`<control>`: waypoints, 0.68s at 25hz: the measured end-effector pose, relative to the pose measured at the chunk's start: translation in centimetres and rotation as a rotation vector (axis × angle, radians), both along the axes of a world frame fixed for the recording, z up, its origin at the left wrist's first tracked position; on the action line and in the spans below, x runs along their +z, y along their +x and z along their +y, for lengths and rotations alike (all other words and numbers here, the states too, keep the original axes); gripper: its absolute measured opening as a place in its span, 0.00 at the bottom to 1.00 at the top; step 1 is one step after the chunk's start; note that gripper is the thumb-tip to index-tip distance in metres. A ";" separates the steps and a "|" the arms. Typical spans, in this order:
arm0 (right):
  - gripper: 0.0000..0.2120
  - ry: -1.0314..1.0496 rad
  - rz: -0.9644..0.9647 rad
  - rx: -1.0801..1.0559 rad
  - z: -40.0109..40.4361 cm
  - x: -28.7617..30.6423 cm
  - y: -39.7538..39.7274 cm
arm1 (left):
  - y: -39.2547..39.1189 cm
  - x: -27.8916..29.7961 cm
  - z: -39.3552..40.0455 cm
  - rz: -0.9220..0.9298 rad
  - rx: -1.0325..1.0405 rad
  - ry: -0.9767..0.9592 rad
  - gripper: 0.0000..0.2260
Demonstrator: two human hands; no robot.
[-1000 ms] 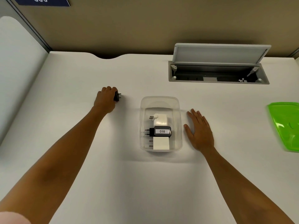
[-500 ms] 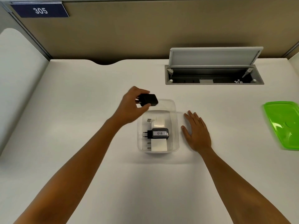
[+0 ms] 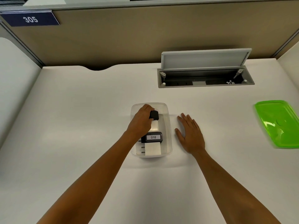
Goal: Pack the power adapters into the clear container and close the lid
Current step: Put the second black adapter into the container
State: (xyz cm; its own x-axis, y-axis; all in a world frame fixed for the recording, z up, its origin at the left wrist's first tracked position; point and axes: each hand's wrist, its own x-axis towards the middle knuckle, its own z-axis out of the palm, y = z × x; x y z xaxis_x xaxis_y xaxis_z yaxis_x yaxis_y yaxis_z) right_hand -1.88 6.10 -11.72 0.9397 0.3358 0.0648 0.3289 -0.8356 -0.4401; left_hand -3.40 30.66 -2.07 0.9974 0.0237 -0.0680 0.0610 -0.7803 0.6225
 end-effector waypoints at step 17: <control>0.28 0.016 -0.018 0.009 0.1 0.6 -0.2 | -1.4 1.0 -0.6 0.163 0.039 0.224 0.22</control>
State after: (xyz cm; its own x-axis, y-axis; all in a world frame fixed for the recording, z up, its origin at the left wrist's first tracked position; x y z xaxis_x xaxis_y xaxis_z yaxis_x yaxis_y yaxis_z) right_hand -2.04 6.18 -11.15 0.9353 0.3430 0.0868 0.3443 -0.8255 -0.4472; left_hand -4.80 30.06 -1.11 0.9718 0.0941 -0.2161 0.1785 -0.8925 0.4141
